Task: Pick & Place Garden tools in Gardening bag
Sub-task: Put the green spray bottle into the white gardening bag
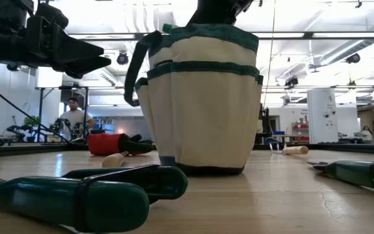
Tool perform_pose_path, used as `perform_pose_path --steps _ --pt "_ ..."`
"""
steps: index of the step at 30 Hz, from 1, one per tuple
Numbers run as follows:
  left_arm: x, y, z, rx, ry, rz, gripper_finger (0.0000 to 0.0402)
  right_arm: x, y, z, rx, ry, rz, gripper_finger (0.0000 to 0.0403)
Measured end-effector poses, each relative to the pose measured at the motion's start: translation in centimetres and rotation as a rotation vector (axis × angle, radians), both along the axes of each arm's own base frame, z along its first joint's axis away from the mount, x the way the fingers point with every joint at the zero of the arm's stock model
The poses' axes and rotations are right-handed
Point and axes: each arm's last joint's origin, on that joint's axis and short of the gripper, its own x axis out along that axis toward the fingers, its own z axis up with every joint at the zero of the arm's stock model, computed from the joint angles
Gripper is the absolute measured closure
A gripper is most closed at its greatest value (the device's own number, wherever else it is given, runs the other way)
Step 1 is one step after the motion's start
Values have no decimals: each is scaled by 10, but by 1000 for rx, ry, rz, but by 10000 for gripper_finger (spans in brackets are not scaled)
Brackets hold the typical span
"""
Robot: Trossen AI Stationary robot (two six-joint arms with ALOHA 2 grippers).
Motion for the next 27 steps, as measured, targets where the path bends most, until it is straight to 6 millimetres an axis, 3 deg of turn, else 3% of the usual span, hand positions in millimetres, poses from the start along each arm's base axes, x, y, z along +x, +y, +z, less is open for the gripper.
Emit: perform_pose_path --steps 9,18,27 --pt "0 0 0 0 0 0 80 0 -14 8 157 -7 -174 361" --pt "0 0 0 0 0 0 80 -7 -30 1 87 72 -382 361" --pt "0 0 0 0 0 0 80 -5 -37 2 51 55 -354 360"
